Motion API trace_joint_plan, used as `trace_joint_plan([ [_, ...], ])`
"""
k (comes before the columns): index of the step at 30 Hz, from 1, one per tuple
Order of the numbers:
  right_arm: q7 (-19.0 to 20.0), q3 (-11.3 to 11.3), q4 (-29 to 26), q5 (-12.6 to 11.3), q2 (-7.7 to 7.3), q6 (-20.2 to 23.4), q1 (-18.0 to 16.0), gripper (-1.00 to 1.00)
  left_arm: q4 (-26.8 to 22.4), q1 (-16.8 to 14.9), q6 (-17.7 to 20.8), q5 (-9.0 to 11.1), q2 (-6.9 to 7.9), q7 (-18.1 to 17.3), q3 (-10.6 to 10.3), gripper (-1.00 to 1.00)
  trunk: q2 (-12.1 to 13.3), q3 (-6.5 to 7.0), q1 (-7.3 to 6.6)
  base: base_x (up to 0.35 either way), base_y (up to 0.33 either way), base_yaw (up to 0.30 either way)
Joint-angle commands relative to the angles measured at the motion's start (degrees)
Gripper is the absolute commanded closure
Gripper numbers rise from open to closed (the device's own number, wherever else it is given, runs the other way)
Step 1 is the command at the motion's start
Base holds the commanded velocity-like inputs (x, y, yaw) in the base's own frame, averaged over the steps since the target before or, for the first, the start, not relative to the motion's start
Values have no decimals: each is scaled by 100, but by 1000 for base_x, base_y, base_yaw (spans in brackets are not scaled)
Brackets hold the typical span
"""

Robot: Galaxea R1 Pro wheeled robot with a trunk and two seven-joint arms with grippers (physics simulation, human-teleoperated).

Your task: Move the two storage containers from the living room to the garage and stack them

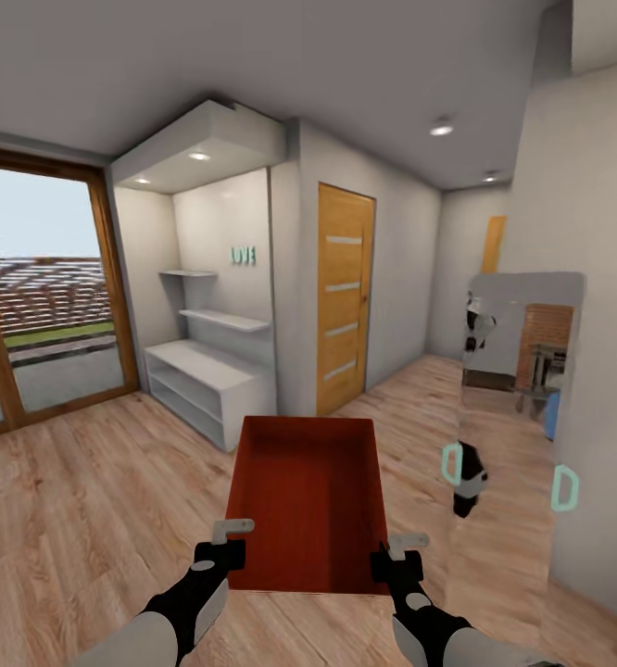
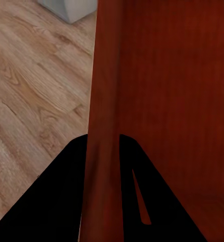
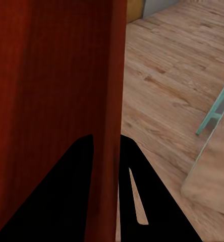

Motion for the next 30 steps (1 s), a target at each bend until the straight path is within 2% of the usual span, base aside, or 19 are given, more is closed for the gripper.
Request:
trace_joint_plan([
  [1, -101, -186, -12, -93, 0, -84, -11, 100, 24, -3, -17, -9, 0, 355, 99, 100, -7, -9, 5, 322, 0, 0],
  [16, -101, -186, -12, -93, 6, -84, -11, 100, 24, -3, -17, -12, 0, 355, 99, 100, -7, -9, 5, 322, 0, -13],
  [30, -101, -186, -12, -93, 9, -84, -11, 100, 30, -3, 24, -8, 0, 355, 99, 100, -7, -9, 5, 322, 103, -223],
])
